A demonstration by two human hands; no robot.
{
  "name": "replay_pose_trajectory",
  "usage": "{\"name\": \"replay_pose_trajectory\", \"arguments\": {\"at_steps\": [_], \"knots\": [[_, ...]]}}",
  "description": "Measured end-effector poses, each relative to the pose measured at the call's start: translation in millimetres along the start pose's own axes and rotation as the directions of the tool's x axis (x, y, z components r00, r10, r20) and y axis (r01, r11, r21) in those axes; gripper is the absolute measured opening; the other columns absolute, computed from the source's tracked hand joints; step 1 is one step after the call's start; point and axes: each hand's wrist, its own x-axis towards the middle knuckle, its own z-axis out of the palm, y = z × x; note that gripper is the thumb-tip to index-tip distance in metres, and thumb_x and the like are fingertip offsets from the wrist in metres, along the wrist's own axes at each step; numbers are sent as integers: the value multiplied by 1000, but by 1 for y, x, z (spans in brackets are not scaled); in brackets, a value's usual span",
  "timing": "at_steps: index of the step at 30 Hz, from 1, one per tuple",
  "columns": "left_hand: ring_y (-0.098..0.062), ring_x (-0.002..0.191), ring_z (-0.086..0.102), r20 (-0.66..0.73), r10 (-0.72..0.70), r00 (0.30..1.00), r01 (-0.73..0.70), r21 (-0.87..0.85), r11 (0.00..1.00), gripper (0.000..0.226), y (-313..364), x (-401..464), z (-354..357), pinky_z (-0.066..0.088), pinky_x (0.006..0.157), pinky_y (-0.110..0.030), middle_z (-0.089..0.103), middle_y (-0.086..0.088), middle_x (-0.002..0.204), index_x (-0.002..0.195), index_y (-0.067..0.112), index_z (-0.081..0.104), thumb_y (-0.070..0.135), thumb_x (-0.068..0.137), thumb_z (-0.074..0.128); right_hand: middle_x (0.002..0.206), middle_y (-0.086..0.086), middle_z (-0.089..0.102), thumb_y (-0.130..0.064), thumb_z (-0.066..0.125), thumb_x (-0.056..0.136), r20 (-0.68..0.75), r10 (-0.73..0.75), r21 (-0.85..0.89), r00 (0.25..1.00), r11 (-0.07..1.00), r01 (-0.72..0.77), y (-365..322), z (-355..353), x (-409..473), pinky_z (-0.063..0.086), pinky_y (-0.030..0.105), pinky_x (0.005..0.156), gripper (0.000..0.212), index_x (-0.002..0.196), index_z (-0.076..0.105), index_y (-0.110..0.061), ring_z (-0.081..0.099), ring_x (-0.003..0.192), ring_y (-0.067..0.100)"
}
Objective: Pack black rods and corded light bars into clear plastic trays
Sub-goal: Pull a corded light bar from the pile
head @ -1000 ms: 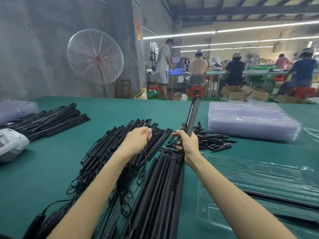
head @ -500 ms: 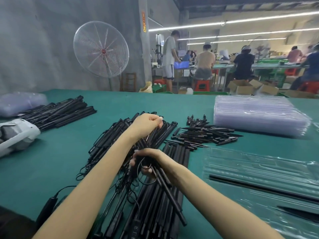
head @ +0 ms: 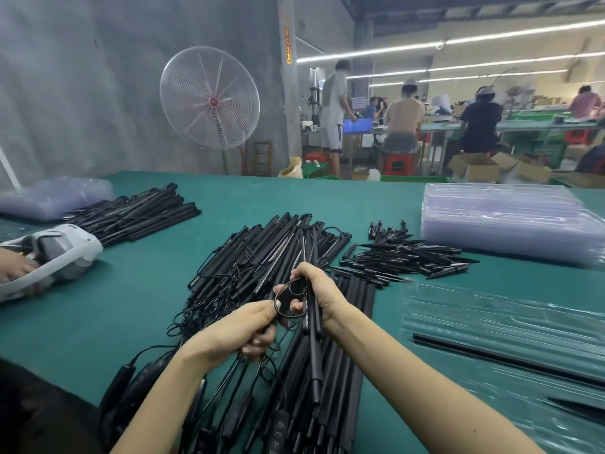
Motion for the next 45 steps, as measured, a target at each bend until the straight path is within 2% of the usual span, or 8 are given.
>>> {"name": "replay_pose_trajectory", "arguments": {"at_steps": [3, 9, 14, 20, 27, 30, 37, 45], "knots": [[-5, 38, 17, -43, 89, 995, -93, -107, 990, 32, 11, -8, 1, 20, 38, -15, 27, 6, 50, 83, 18, 51, 47, 91, 40, 64, 19, 65, -7, 43, 90, 130, -16, -40, 991, 999, 21, -16, 6, -6, 33, 14, 29, 20, 71, 44, -8, 53, 33, 17], [-10, 49, 48, 186, 73, 980, -79, 26, 997, 29, -2, -38, 10, 42, 53, -19, 49, 5, 57, 96, 9, 53, 34, 97, 39, 73, 7, 65, -20, 39, 94, 457, 6, -278, 890, 951, 136, -17, -8, -25, 35, 14, 34, 22, 73, 45, -16, 43, 37, 10], [-3, 33, 23, 171, -41, 984, 47, -29, 998, 26, -7, -45, 24, 20, 35, -12, 32, 7, 47, 81, 14, 45, 25, 102, 35, 75, 9, 69, -19, 40, 96, 431, 18, -352, 902, 924, 150, -10, -16, -27, 38, 16, 36, 19, 80, 45, -11, 44, 38, 11], [-1, 27, 20, 39, -11, 999, 29, -495, 868, 26, -1, -48, 32, 22, 30, -13, 27, 8, 43, 75, 12, 45, 28, 95, 39, 83, 8, 73, -25, 44, 96, 330, 19, -204, 944, 978, 52, 4, -22, -26, 38, 13, 39, 15, 85, 46, -16, 47, 42, 9], [-3, 30, 20, 5, -35, 999, 35, -271, 962, 33, -11, -55, 33, 21, 32, -13, 29, 5, 46, 99, -2, 51, 29, 99, 40, 71, 1, 63, -52, 58, 83, 407, 227, -222, 885, 964, -145, 42, -21, -44, 40, 13, 43, 39, 92, 68, -15, 50, 46, 6], [-5, 32, 27, 1, -9, 1000, 9, -252, 968, 31, -24, -68, 41, 27, 35, -13, 32, 3, 48, 81, 8, 51, 37, 91, 45, 88, 9, 71, -38, 53, 86, 462, 177, -127, 869, 983, -133, 50, -14, -51, 39, 14, 39, 33, 100, 63, -10, 49, 40, 6], [-9, 46, 40, -185, 91, 979, -80, 63, 995, 29, -56, -77, 44, 38, 53, -18, 38, 8, 51, 78, 10, 51, 24, 100, 39, 66, 6, 61, -32, 53, 93, 234, -52, -25, 971, 998, 60, 41, -5, -44, 36, 14, 36, 24, 88, 60, -10, 47, 41, 7], [-3, 38, 14, -439, -39, 898, -62, -213, 975, 30, -68, -81, 49, 15, 35, -12, 25, 10, 49, 78, 12, 43, 25, 102, 32, 62, 1, 55, -52, 68, 78, 348, -158, -393, 924, 870, 297, 61, -14, -48, 41, 20, 47, 41, 77, 55, -12, 49, 50, 10]]}}
